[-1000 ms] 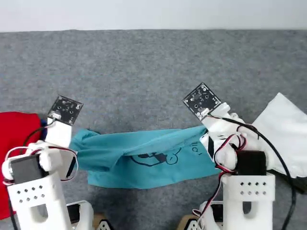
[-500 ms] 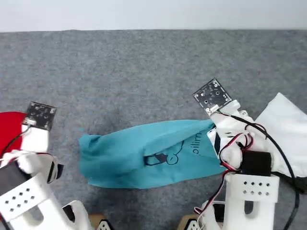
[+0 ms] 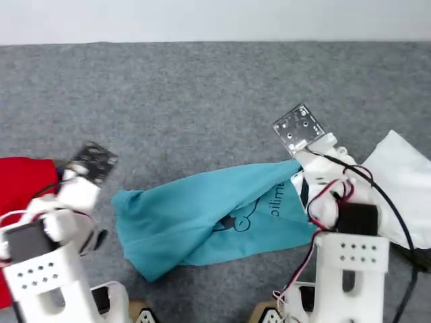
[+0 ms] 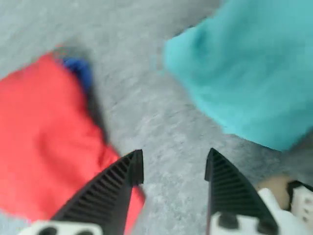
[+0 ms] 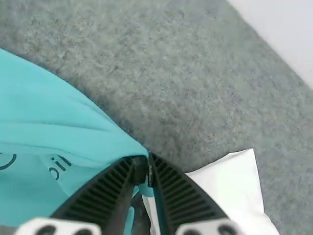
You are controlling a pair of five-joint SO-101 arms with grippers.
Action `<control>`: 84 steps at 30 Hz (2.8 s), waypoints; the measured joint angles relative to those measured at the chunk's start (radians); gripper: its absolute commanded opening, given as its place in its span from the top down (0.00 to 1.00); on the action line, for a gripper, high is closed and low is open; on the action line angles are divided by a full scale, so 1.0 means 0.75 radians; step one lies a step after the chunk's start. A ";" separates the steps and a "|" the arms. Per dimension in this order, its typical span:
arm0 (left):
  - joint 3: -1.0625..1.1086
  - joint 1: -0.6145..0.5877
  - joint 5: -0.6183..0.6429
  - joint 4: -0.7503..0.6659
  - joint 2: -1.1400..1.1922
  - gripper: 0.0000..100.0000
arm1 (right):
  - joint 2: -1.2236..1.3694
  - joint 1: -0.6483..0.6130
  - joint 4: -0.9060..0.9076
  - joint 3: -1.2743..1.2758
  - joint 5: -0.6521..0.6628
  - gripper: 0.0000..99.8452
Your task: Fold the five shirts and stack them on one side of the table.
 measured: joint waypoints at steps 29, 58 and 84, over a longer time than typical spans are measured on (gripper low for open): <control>-0.151 0.483 -0.100 -0.606 1.242 0.83 | 0.309 0.068 -0.031 -0.190 -0.057 0.99; -0.732 0.544 -0.155 -0.014 1.289 0.82 | 0.309 0.068 0.023 -0.223 -0.119 0.99; -0.102 0.569 -0.160 -0.571 1.309 0.85 | 0.309 0.068 0.023 -0.223 -0.119 0.99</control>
